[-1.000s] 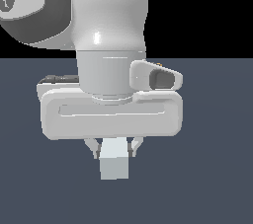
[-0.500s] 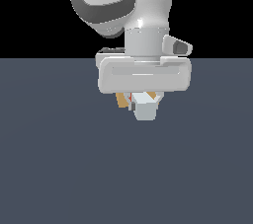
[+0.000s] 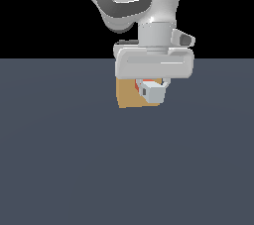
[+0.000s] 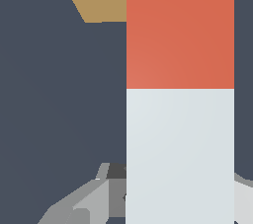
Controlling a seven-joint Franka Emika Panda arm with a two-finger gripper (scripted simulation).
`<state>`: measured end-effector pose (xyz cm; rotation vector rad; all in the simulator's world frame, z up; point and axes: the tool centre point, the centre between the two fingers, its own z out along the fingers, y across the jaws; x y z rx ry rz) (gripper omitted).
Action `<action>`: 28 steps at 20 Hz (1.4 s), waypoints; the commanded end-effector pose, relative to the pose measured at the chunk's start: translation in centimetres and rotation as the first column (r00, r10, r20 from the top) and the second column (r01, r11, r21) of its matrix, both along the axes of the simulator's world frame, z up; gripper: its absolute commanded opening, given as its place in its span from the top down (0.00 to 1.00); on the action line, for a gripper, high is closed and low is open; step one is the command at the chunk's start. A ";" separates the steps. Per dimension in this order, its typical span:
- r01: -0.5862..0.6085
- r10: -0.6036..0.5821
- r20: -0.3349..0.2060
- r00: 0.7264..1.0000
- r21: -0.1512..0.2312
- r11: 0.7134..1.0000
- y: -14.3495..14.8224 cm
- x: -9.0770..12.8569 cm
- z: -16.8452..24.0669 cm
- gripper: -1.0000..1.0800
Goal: Insert the peg into the horizontal hole in a box.
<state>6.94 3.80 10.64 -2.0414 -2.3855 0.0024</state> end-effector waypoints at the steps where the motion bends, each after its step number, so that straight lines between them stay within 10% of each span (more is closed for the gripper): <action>1: -0.002 0.002 0.002 1.000 0.000 1.000 0.5 0.4 0.4 1.00; 19: -0.006 0.006 0.002 1.000 0.000 1.000 1.1 0.5 0.4 1.00; 28: -0.006 0.006 0.004 1.000 0.000 1.000 7.1 -0.5 0.5 1.00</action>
